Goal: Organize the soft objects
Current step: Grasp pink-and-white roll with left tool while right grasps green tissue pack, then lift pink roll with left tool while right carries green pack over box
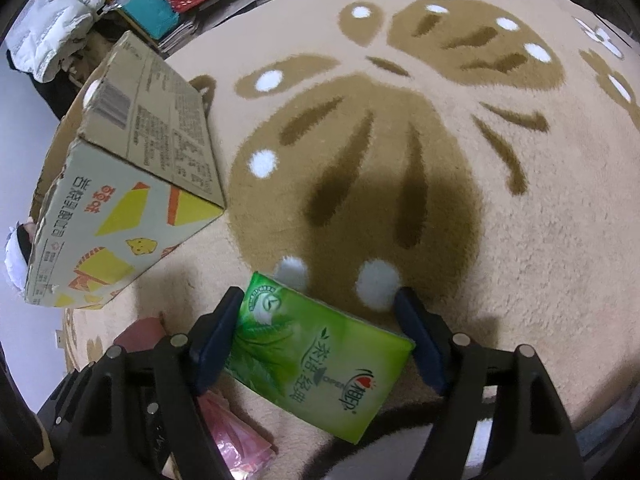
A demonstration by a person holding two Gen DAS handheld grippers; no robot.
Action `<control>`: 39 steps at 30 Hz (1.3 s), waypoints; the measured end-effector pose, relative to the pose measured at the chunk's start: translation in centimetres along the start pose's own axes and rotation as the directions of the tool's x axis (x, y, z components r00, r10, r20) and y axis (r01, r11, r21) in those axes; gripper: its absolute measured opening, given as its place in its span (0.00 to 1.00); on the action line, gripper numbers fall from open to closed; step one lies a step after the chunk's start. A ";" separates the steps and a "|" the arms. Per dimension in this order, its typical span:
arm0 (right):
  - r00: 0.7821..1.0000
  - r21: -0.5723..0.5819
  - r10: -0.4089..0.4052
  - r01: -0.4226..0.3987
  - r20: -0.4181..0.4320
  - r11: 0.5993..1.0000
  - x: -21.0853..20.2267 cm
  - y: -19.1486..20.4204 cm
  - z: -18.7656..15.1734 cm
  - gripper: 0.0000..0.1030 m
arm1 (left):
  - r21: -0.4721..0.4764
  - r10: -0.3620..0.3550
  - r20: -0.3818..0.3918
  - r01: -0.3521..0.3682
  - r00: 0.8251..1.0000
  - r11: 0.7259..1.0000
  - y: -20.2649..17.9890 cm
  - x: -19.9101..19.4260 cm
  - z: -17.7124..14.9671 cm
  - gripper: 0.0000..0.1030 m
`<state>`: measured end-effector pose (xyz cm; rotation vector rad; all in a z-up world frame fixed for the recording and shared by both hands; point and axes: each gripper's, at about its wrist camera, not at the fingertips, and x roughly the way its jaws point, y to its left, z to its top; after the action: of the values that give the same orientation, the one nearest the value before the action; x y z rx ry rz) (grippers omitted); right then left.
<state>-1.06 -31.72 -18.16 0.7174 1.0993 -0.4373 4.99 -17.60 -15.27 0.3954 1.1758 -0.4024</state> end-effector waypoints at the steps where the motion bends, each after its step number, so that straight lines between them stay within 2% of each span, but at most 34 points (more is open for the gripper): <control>1: 1.000 -0.006 0.004 -0.004 0.001 1.000 0.0 0.3 0.0 0.78 | -0.003 0.004 0.003 -0.004 1.000 1.000 0.1 -0.1 -0.1 0.45; 13: 0.995 -0.062 0.094 -0.091 0.038 0.994 -1.6 1.7 0.1 0.78 | -0.015 0.082 0.073 -0.081 0.994 0.997 1.9 -3.4 -0.4 0.41; 20: 0.989 -0.096 0.129 -0.122 0.077 0.988 -3.2 1.8 -0.6 0.78 | -0.031 0.094 0.104 -0.091 0.990 0.995 2.4 -5.1 -0.4 0.38; 21: 0.986 -0.103 0.140 -0.131 0.085 0.986 -3.6 2.0 -0.8 0.78 | -0.031 0.094 0.110 -0.091 0.989 0.995 2.2 -5.1 -0.4 0.37; 22: 0.985 -0.107 0.148 -0.138 0.089 0.985 -3.6 2.0 -0.7 0.78 | -0.033 0.093 0.117 -0.090 0.989 0.995 1.9 -5.6 -0.5 0.28; 23: 0.982 -0.116 0.159 -0.148 0.098 0.982 -4.0 2.2 -0.8 0.78 | -0.036 0.092 0.123 -0.089 0.988 0.995 1.4 -6.2 -0.8 0.25; 28: 0.976 -0.153 0.182 -0.163 0.121 0.975 -5.2 3.2 -1.5 0.78 | -0.054 0.064 0.141 -0.057 0.988 0.997 1.4 -7.2 -1.0 0.22; 33: 0.972 -0.182 0.194 -0.168 0.135 0.969 -5.9 3.5 -1.8 0.78 | -0.082 0.058 0.172 -0.044 0.983 0.996 3.6 -6.9 -1.3 0.20; 39: 0.964 -0.200 0.217 -0.185 0.151 0.962 -6.4 3.8 -1.7 0.78 | -0.129 0.037 0.216 -0.009 0.976 0.992 5.0 -8.7 -1.2 0.19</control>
<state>-2.28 -28.02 -11.56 0.6082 0.8809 -0.2145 3.68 -11.87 -7.07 0.2466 0.9755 -0.3399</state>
